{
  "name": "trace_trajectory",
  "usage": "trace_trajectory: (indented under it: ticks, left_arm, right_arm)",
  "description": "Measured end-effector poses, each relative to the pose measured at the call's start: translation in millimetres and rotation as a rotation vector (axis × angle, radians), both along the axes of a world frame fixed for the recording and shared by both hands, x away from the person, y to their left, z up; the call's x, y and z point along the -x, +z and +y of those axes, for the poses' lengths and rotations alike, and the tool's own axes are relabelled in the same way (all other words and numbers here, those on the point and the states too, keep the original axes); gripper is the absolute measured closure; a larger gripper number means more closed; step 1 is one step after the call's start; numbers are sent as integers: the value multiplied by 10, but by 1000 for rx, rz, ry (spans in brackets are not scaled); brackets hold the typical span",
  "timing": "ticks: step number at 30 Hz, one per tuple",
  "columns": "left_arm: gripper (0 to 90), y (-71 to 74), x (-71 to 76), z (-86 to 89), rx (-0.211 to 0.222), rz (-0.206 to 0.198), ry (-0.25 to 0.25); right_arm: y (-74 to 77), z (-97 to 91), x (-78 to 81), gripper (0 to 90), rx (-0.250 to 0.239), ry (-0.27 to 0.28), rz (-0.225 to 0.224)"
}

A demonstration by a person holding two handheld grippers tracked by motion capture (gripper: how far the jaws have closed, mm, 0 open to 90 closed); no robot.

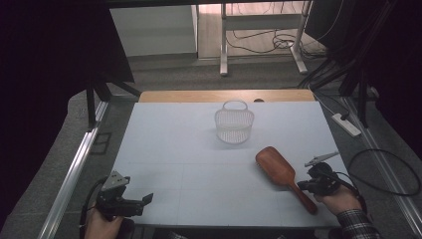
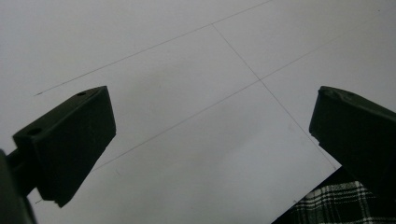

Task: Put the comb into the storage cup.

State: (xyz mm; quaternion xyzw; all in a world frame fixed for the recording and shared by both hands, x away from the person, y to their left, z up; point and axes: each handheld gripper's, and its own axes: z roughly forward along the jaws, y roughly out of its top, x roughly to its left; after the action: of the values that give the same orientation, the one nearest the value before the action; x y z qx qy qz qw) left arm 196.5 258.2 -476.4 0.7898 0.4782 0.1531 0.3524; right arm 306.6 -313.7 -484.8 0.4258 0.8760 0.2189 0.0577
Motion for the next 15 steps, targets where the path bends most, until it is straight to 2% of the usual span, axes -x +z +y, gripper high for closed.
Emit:
trace_trajectory:
  ticks: [5, 7, 12, 15]
  left_arm:
    - [6, 0, 0, 0, 0, 0, 0]
    - [6, 0, 0, 0, 0, 0, -1]
    - [6, 0, 0, -2, -2, 0, -1]
    - [6, 0, 0, -1, -1, 0, -1]
  right_arm:
    - [19, 5, 9, 898, -2, -5, -10]
    - [45, 9, 22, 894, -3, -5, -27]
    - [136, 50, 84, 830, 3, -18, -68]
    - [160, 64, 106, 786, 1, -25, -75]
